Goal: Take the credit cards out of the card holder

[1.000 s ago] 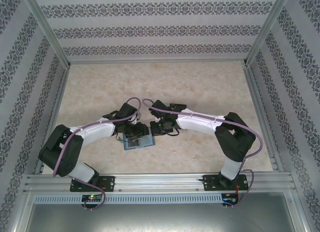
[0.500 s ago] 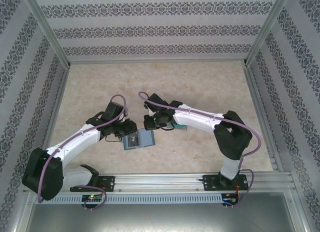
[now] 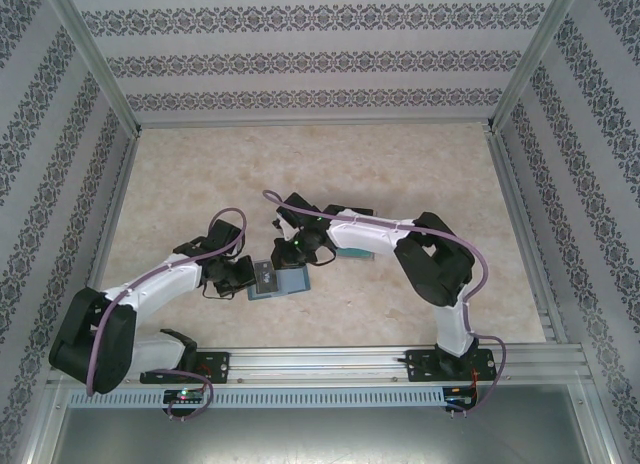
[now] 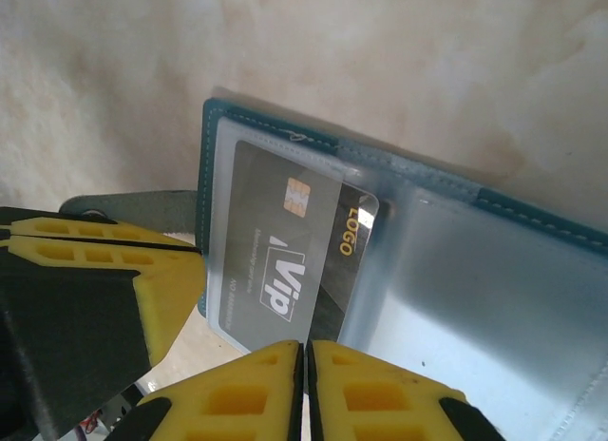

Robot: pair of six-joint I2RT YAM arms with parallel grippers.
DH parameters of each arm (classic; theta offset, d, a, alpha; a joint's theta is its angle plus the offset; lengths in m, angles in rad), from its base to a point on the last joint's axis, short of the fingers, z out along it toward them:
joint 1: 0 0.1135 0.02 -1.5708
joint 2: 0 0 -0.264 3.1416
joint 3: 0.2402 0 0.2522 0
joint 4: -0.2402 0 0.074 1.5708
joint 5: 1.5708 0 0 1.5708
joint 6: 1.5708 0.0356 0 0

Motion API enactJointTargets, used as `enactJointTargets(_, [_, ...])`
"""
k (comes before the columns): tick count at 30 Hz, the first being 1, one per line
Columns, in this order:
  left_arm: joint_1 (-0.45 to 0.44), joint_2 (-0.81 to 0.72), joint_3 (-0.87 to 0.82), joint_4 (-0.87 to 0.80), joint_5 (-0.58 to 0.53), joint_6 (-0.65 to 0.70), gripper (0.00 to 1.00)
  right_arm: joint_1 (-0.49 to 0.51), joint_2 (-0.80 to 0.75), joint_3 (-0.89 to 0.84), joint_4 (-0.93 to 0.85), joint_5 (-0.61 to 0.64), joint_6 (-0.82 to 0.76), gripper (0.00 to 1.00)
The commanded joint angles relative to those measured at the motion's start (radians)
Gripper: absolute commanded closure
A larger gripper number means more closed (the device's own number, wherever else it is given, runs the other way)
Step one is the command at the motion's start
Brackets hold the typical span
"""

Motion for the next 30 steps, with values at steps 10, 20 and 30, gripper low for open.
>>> enactJointTargets(10, [0.006, 0.030, -0.028, 0.023, -0.013, -0.031, 0.99, 0.002, 0.058, -0.004, 0.033, -0.077, 0.047, 0.85])
enactJointTargets(20, [0.007, 0.031, -0.032, 0.027, -0.009, -0.033, 0.99, 0.000, 0.085, -0.014, 0.034, -0.087, 0.054, 0.82])
enactJointTargets(30, [0.006, 0.036, -0.033, 0.030, -0.004, -0.035, 0.99, 0.000, 0.068, -0.041, 0.010, -0.052, 0.055, 0.80])
